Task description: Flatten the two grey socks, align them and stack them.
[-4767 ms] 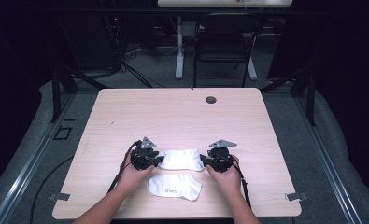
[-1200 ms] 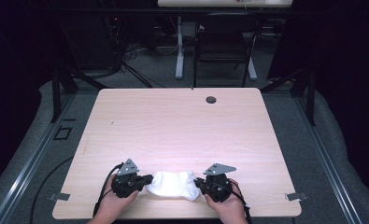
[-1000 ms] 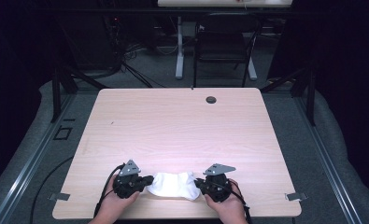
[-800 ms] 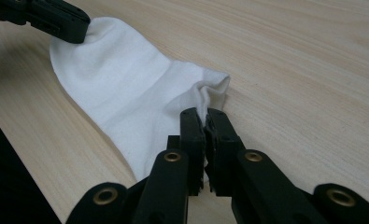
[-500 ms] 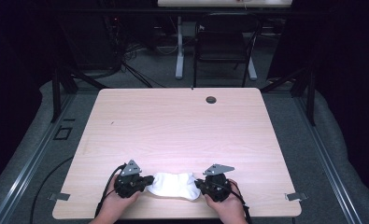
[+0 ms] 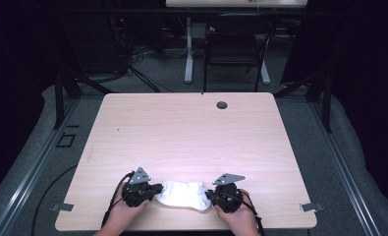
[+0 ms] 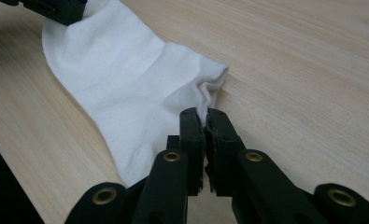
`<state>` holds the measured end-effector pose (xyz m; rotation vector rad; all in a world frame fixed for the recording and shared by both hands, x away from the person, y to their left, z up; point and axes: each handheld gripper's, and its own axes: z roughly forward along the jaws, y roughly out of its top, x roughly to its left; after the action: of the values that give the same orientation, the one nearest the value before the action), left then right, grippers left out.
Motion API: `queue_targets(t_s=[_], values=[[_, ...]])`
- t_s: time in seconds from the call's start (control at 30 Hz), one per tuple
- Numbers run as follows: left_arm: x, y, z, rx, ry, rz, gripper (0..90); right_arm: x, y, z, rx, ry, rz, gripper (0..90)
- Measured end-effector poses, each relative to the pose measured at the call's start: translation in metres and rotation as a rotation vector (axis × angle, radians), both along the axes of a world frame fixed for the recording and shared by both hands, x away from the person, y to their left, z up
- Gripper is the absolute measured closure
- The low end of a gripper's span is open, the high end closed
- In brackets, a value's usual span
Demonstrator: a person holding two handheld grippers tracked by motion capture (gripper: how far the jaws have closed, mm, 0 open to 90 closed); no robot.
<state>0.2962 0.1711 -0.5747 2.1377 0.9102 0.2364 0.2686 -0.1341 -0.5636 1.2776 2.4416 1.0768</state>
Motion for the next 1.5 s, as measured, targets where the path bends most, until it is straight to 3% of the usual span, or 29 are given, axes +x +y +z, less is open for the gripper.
queue_targets(t_s=[0.17,0.3,0.4,0.5,0.57,0.73,1.23,1.5], values=[[0.001,0.001,0.000,0.004,-0.005,0.010,79.2,0.001,-0.002,-0.001,-0.021,0.002,0.006,80.1],[-0.003,0.005,0.013,-0.031,-0.050,0.009,73.2,-0.005,-0.006,0.013,0.027,-0.092,-0.018,76.0],[-0.007,0.002,0.016,-0.041,-0.061,-0.011,70.7,-0.008,0.003,0.019,0.053,-0.135,0.029,75.9],[-0.008,-0.001,0.013,-0.042,-0.053,-0.033,66.8,-0.007,0.014,0.014,0.033,-0.123,0.073,71.3],[-0.010,-0.005,0.007,-0.013,-0.044,-0.054,65.3,-0.005,0.018,0.008,0.005,-0.110,0.094,68.8],[-0.009,-0.006,-0.001,0.012,-0.016,-0.061,63.0,-0.003,0.016,-0.003,-0.038,-0.072,0.089,66.1],[-0.003,-0.006,-0.005,-0.008,-0.008,-0.043,60.3,0.002,0.015,-0.010,-0.048,-0.066,0.074,64.6],[0.013,-0.010,-0.007,-0.032,-0.003,-0.002,59.6,0.023,0.012,-0.010,-0.041,-0.065,0.052,65.3]])
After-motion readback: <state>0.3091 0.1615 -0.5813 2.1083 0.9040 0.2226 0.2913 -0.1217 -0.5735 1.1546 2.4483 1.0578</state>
